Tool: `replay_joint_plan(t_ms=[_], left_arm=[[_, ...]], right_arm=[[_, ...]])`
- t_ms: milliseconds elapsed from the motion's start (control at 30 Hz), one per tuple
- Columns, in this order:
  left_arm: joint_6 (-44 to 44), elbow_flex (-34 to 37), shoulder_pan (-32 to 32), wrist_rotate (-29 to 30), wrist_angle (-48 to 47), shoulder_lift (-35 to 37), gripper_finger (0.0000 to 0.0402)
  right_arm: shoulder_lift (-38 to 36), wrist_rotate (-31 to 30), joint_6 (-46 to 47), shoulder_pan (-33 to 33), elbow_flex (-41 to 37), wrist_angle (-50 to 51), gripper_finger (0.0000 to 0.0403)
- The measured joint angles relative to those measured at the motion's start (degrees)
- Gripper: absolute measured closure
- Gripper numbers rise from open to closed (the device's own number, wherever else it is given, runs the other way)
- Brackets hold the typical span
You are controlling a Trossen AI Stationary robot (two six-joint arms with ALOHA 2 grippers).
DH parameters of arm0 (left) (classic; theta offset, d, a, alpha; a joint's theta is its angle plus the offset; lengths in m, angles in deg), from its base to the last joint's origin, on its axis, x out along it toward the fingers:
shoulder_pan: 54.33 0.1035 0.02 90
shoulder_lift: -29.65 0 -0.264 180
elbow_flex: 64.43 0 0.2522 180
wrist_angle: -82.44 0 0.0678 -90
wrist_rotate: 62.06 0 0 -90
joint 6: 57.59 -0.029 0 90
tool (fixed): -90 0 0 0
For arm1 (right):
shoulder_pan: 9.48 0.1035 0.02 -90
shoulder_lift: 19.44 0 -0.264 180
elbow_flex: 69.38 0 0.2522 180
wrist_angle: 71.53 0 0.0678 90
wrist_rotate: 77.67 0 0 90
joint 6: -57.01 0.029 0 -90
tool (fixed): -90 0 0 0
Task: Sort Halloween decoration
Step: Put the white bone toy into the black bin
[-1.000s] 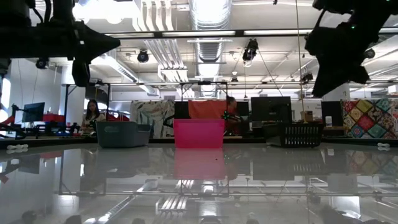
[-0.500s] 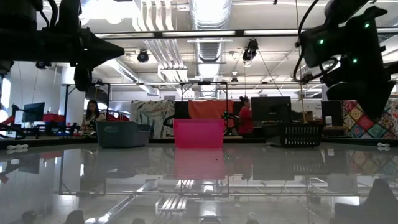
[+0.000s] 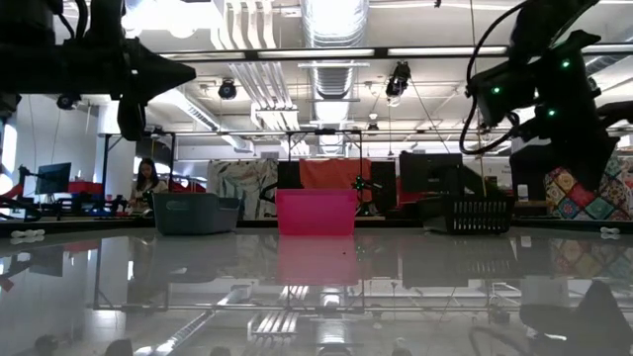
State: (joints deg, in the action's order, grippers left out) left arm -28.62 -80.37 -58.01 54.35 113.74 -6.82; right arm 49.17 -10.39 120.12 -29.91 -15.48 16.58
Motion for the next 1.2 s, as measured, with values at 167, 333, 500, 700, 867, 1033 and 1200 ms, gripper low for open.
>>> replay_joint_plan(t_ms=[167,333,500,700,867,1033,1200], left_arm=[[0.0,0.0,0.0,0.0,0.4,0.9,0.0402],[0.0,0.0,0.0,0.0,1.5,1.3,0.0402],[0.0,0.0,0.0,0.0,3.7,1.4,0.0402],[-2.7,0.0,0.0,0.0,4.3,0.8,0.0402],[-1.6,0.0,0.0,0.0,11.0,1.0,0.0402],[-1.6,0.0,0.0,-1.9,17.4,1.7,0.0402],[-1.5,0.0,0.0,-1.9,21.0,2.2,0.0402]], right_arm=[[-4.7,-3.7,12.4,-2.1,-2.3,-0.1,0.0394],[-8.4,-6.0,19.9,-0.8,-3.2,-4.7,0.0394],[-8.9,-4.4,18.5,-0.8,-1.8,-4.7,0.0394],[-8.5,-5.1,22.0,-1.3,-2.1,-11.5,0.0394],[-6.4,-4.3,27.9,-5.6,-2.1,-11.8,0.0394],[-4.1,-4.3,30.7,-12.6,-2.2,-9.0,0.0394],[0.2,-0.4,28.8,-17.8,-2.2,-9.3,0.0394]])
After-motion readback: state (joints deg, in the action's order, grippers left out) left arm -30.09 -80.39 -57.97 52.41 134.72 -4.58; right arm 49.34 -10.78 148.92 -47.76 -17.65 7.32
